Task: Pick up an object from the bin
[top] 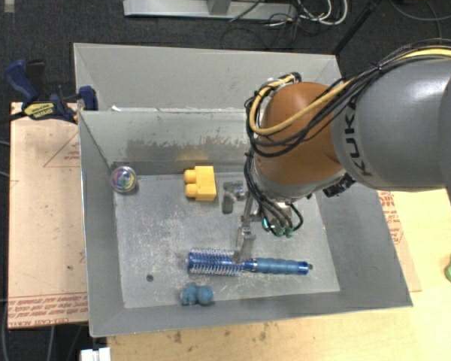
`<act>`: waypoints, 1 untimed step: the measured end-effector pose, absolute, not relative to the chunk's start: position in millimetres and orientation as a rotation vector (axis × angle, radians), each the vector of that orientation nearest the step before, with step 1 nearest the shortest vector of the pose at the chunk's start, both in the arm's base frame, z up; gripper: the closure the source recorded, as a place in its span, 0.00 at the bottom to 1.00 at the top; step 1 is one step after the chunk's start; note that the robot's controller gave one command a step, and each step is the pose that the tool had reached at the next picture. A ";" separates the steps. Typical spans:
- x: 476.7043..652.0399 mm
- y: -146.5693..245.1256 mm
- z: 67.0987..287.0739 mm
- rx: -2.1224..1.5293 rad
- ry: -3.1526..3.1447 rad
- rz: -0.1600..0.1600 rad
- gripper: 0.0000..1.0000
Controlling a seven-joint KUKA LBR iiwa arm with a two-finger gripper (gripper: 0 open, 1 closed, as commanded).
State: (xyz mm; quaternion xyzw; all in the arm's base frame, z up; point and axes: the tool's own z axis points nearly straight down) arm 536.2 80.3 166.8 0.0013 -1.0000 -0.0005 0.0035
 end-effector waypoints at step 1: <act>519.1 71.4 65.7 -0.002 -3.134 -0.002 0.00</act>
Offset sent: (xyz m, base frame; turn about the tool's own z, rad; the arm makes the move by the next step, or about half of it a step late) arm -0.0146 -0.0096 -0.0968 0.0032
